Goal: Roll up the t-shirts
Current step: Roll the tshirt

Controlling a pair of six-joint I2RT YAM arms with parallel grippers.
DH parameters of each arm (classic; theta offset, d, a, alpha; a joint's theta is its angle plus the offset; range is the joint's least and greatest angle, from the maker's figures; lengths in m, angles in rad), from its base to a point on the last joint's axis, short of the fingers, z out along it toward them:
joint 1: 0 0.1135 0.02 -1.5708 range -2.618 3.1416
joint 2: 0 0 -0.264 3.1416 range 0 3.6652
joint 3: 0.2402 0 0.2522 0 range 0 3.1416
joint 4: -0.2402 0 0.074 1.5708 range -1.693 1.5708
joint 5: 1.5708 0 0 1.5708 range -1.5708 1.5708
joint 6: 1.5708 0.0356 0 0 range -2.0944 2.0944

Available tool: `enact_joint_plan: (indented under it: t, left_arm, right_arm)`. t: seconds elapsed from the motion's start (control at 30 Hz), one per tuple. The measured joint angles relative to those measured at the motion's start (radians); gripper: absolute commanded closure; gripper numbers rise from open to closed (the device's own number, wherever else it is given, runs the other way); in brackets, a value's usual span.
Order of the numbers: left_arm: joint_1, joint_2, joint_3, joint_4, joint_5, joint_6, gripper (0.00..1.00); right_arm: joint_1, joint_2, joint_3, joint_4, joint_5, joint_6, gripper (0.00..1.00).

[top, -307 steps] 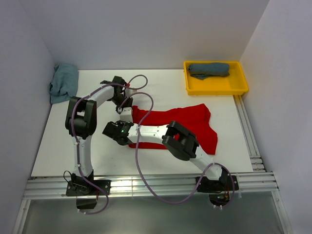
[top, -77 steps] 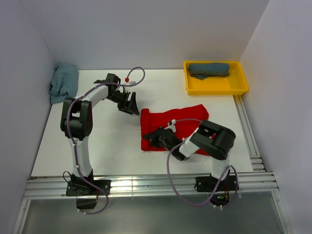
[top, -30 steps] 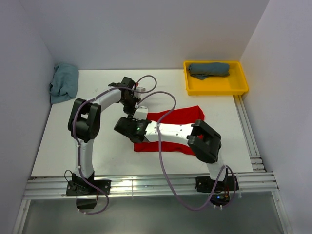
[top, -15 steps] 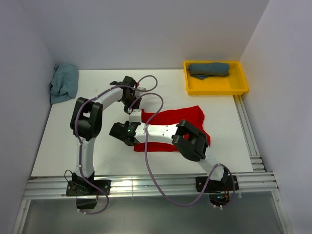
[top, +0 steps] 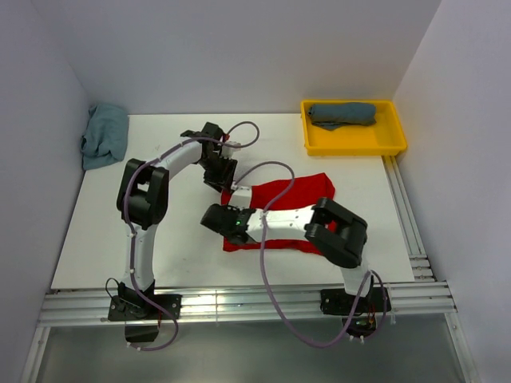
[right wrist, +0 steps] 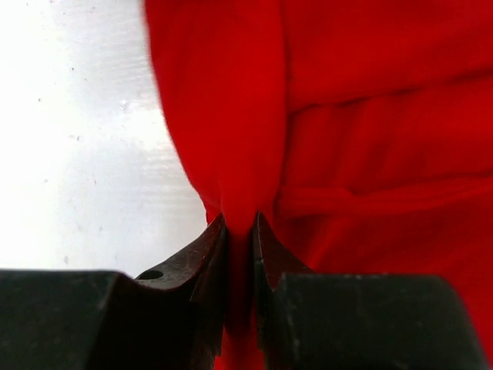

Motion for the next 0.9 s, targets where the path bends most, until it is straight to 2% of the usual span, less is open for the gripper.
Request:
enact_joint_plan:
  t: [0.03, 0.1, 0.3, 0.37, 0.43, 0.6, 0.73, 0.83, 0.9]
  left_arm:
    - [0.001, 0.000, 0.004, 0.000, 0.007, 0.002, 0.40]
    - [0.008, 0.000, 0.015, 0.003, 0.034, 0.019, 0.35]
    - [0.059, -0.025, 0.011, 0.030, 0.175, 0.062, 0.30]
    - [0.091, -0.053, -0.021, 0.055, 0.228, 0.073, 0.29]
    - [0.127, -0.077, -0.058, 0.075, 0.286, 0.078, 0.29]
    - [0.206, -0.097, -0.173, 0.149, 0.422, 0.090, 0.29]
    - [0.213, -0.097, -0.277, 0.223, 0.491, 0.077, 0.30]
    - [0.204, -0.089, -0.323, 0.284, 0.531, 0.041, 0.33]
    - [0.196, -0.076, -0.334, 0.319, 0.552, 0.011, 0.40]
  right_arm:
    - [-0.010, -0.036, -0.061, 0.055, -0.027, 0.011, 0.82]
    - [-0.028, -0.096, -0.161, 0.159, -0.079, 0.028, 0.83]
    - [-0.109, -0.212, -0.458, 0.579, -0.259, 0.114, 0.83]
    - [-0.144, -0.222, -0.577, 0.795, -0.345, 0.167, 0.83]
    - [-0.171, -0.217, -0.634, 0.915, -0.394, 0.201, 0.83]
    - [-0.202, -0.150, -0.712, 1.174, -0.481, 0.289, 0.84]
    - [-0.212, -0.057, -0.741, 1.383, -0.531, 0.366, 0.85]
    - [-0.216, 0.010, -0.754, 1.516, -0.558, 0.421, 0.85]
    - [-0.217, 0.058, -0.760, 1.603, -0.574, 0.457, 0.85]
